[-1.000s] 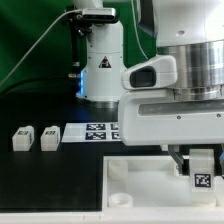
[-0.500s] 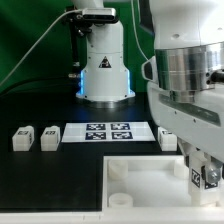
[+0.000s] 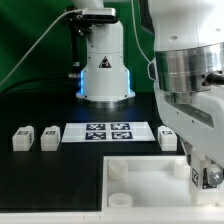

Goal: Assemble one leg

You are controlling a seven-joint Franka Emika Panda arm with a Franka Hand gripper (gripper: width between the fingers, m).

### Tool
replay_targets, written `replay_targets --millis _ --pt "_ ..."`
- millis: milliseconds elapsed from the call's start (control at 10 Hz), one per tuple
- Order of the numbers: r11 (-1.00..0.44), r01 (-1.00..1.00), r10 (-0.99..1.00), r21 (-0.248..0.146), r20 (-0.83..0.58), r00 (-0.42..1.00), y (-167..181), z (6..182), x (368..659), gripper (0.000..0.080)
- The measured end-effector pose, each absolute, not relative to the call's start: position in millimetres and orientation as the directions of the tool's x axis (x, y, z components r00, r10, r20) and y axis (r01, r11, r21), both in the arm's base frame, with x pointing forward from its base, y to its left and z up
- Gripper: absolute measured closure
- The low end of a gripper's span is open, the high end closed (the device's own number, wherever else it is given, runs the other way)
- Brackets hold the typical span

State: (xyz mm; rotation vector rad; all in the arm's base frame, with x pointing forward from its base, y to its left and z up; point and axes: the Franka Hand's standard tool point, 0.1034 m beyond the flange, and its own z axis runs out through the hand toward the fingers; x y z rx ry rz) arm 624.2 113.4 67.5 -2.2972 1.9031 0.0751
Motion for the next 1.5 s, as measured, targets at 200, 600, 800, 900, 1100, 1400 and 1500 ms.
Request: replay_targets --millis 200,600,800,900,1100,1400,1500 --pt "-0.555 -0.824 -0.821 -0.112 -0.084 0.565 118.3 70.5 621.9 0.0168" --pt "-0.857 -0.500 -0.502 -0.126 -0.022 0.865 114.9 69.0 622.2 0.0153" --pt "-0.982 -0.158 -0.162 -0.107 0.025 0.987 120.4 71.8 623.8 0.0151" --pt "-0.994 -0.043 -0.047 -0.103 0.038 0.998 120.7 72.5 624.7 0.0151" --pt "-0.987 -0.117 -0.121 -0.106 0.030 0.992 120.6 71.8 624.3 0.0260" --pt "-0.905 -0.411 -0.413 -0.113 -0.010 0.911 119.1 70.1 622.8 0.0499" --pt "-0.869 -0.482 -0.483 -0.113 -0.019 0.875 119.4 69.9 622.6 0.0499"
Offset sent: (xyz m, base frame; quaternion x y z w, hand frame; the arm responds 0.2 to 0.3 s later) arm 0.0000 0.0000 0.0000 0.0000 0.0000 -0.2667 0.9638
